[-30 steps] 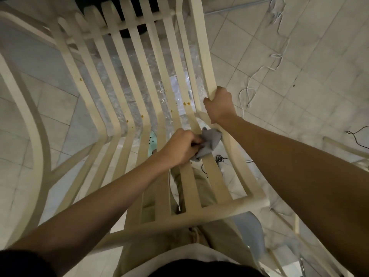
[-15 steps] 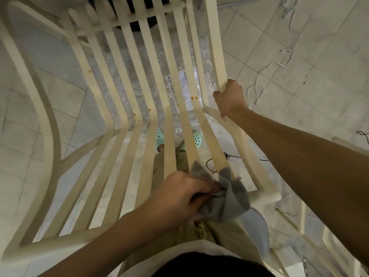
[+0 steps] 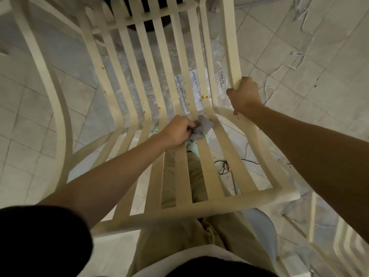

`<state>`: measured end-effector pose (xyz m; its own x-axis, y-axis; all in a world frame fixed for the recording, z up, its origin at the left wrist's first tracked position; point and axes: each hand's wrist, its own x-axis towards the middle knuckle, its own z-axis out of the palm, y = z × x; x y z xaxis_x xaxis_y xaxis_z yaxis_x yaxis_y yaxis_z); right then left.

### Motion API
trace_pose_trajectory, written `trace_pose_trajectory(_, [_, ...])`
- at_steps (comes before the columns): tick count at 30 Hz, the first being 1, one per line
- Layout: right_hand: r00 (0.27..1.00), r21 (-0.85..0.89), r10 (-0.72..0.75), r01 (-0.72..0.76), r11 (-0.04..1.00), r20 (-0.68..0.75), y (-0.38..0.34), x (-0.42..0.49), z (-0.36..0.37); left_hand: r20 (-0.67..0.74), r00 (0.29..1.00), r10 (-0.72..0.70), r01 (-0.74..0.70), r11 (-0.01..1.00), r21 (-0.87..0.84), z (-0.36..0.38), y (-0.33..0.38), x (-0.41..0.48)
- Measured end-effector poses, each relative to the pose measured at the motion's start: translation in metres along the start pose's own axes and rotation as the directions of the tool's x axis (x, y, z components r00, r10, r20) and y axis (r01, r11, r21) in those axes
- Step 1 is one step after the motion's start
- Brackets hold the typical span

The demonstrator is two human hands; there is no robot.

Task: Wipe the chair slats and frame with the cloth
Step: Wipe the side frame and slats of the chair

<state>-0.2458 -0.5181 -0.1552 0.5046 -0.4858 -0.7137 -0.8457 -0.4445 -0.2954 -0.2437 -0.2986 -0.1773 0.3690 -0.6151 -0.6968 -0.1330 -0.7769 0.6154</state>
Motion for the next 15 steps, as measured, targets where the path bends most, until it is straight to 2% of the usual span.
trace_pose_trajectory(2, [1.000, -0.011, 0.000, 0.000, 1.000, -0.004, 0.001, 0.001, 0.000, 0.015, 0.999, -0.033, 0.033, 0.999, 0.002, 0.000, -0.004, 0.012])
trace_pose_trajectory(5, [1.000, -0.017, 0.008, -0.008, 1.000, -0.010, 0.003, 0.002, 0.001, 0.035, 0.999, -0.004, 0.004, 1.000, -0.011, -0.002, -0.001, 0.002])
trace_pose_trajectory(10, [1.000, 0.013, -0.003, 0.003, 1.000, -0.005, 0.004, 0.005, 0.004, 0.065, 0.988, 0.140, -0.134, 0.988, -0.081, -0.014, 0.026, -0.069])
trace_pose_trajectory(13, [1.000, 0.032, -0.008, 0.008, 0.999, -0.008, 0.005, 0.008, 0.004, 0.088, 0.966, 0.242, -0.222, 0.955, -0.196, -0.024, 0.052, -0.117])
trace_pose_trajectory(15, [1.000, 0.032, -0.014, 0.014, 0.999, -0.011, 0.005, 0.007, 0.004, 0.115, 0.957, 0.268, -0.228, 0.933, -0.277, -0.029, 0.064, -0.139])
